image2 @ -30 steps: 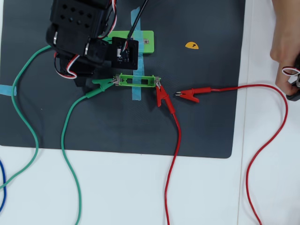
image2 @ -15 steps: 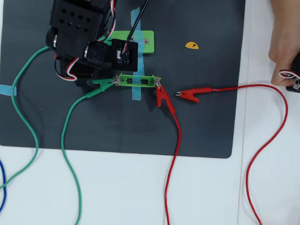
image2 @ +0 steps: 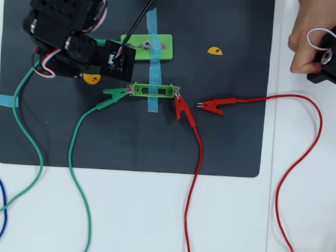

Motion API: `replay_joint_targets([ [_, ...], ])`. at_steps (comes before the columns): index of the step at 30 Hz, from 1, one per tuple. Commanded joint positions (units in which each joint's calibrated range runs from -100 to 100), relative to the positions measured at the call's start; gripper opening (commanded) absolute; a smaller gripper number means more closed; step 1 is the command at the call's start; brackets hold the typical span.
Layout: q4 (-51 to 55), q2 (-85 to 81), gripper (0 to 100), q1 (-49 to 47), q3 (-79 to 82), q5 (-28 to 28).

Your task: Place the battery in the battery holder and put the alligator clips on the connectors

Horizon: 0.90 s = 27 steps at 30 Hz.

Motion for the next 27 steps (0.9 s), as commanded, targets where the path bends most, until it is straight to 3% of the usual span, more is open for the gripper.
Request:
replay_joint_targets([
  [1, -0.75, -12.29, 1, 4.92, -0.55, -3.01],
  [10, 5.35, -25.73, 1, -20.02, 2.08, -8.79],
  [19, 6.81, -34.24, 1, -35.97, 3.49, -14.57],
  [27, -2.21, -29.56, 1, -46.78, 9.19, -15.72],
])
